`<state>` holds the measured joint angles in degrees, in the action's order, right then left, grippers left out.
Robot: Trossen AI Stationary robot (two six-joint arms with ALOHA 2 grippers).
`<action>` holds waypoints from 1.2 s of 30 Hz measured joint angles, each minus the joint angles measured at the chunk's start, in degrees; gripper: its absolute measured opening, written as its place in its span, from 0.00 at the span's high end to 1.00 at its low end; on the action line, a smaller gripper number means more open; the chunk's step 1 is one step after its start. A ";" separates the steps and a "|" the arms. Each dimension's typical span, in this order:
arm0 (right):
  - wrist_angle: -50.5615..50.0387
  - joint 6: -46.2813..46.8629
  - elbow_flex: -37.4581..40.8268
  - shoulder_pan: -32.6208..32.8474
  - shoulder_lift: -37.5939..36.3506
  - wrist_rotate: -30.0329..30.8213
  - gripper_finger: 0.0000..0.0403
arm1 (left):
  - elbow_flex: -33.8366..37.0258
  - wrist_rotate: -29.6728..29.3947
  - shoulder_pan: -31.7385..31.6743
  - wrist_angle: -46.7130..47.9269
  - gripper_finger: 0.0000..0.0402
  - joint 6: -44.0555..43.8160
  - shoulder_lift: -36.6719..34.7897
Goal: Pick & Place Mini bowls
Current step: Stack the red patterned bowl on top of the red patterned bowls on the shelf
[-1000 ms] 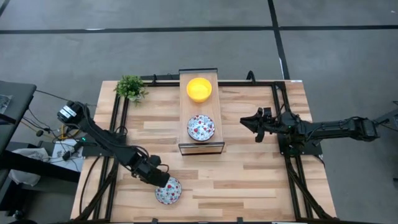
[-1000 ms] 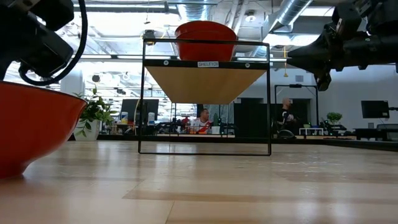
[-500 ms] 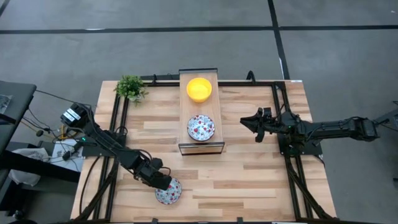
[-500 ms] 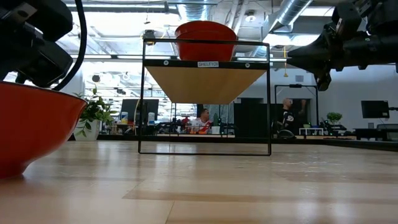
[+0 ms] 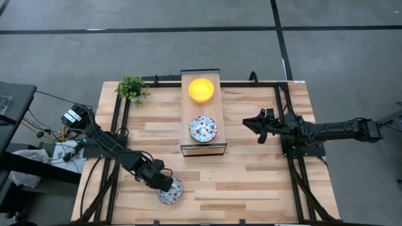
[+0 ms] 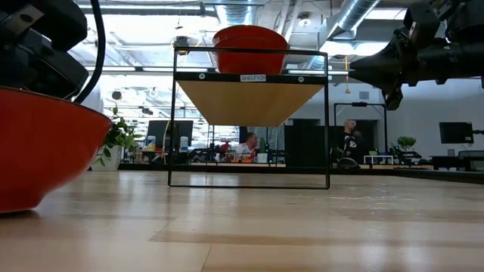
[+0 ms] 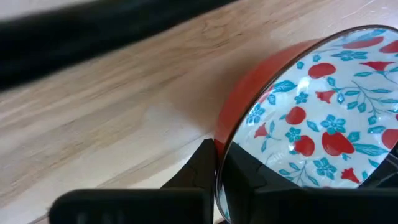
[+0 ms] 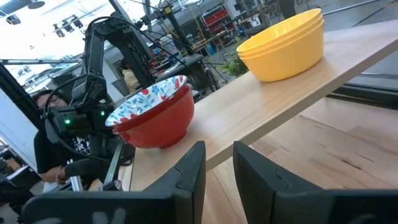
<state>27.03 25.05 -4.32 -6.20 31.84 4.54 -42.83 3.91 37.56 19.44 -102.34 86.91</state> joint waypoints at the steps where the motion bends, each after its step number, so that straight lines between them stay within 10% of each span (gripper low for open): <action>1: 0.00 0.00 0.00 0.00 0.00 -0.02 0.83 | 0.00 0.00 0.01 -0.02 0.97 0.01 0.00; 13: 0.05 0.00 0.00 0.00 0.02 0.00 0.83 | -1.16 -0.17 2.28 -0.37 0.98 2.10 -5.42; 23: 6.60 0.03 0.00 0.00 0.01 0.00 0.83 | -5.51 -15.59 2.03 -0.43 0.98 7.78 -17.62; 36: 15.73 0.03 -0.02 0.85 0.00 -0.05 0.83 | -13.84 -17.41 -7.82 -0.15 0.98 23.82 -19.37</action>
<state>42.76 25.08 -4.34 -5.35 31.83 4.49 -56.67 -13.50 29.74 19.29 -78.52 67.55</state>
